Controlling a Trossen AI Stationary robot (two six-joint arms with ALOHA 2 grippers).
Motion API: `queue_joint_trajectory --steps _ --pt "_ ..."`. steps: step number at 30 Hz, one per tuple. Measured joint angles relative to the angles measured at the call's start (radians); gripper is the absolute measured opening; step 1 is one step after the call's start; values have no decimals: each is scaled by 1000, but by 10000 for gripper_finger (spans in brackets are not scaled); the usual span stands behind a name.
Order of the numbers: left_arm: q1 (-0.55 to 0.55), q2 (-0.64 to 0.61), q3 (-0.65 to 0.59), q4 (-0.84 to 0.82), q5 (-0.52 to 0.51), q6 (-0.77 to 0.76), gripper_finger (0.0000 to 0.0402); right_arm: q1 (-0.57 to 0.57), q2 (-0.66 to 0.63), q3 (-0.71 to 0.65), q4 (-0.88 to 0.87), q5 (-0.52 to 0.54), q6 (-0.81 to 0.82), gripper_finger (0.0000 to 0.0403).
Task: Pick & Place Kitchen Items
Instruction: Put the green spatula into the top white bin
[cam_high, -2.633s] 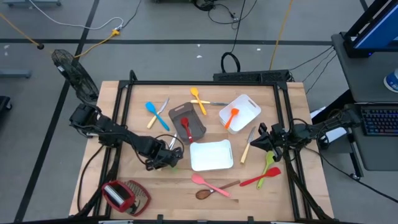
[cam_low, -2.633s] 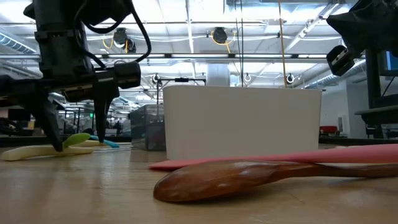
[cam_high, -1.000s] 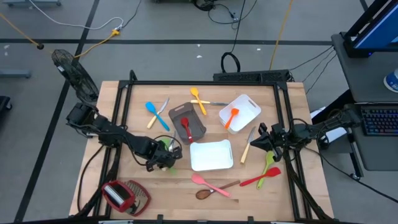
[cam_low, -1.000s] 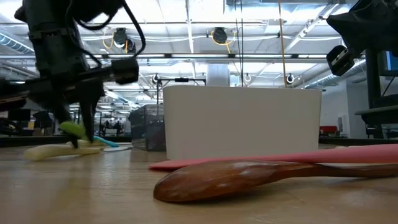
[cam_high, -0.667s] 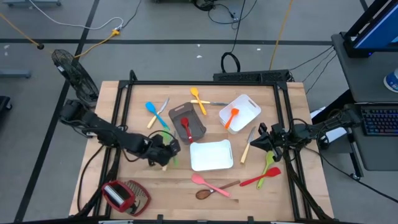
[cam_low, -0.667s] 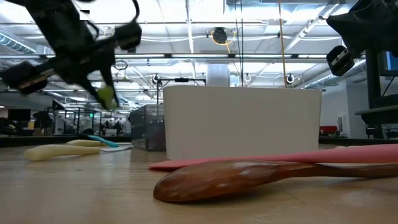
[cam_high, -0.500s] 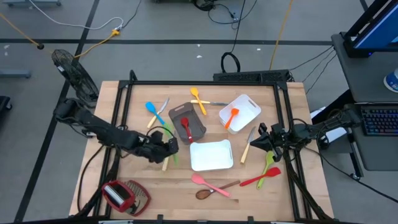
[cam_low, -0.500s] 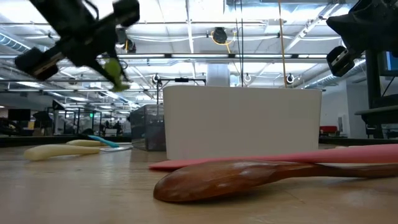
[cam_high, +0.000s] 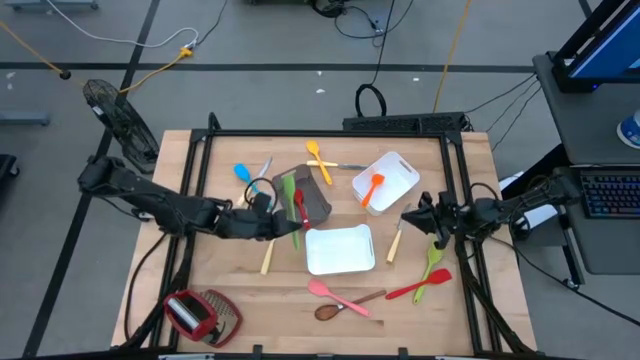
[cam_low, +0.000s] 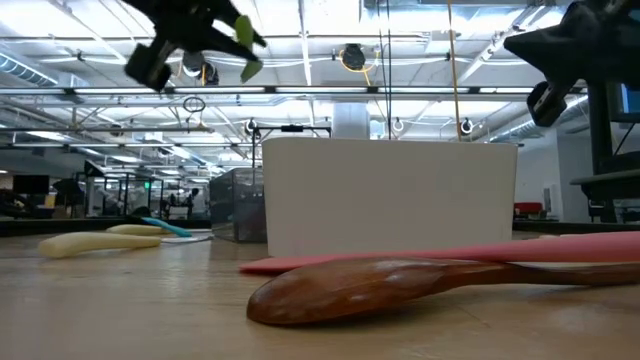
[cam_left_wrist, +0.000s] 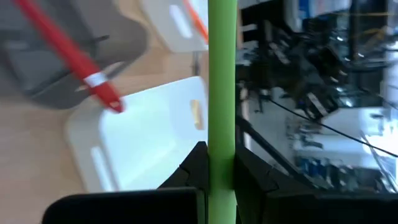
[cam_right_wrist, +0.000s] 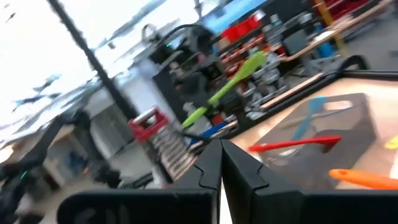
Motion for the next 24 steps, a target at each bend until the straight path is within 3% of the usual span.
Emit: queue_joint_trajectory --steps 4,14,24 --pt "40 0 34 -10 38 77 34 0 1 0 11 66 47 4" --pt "151 0 88 -22 127 223 34 -2 52 0 67 90 113 4" --pt "220 37 158 -80 187 315 34 -22 201 27 205 86 102 5"
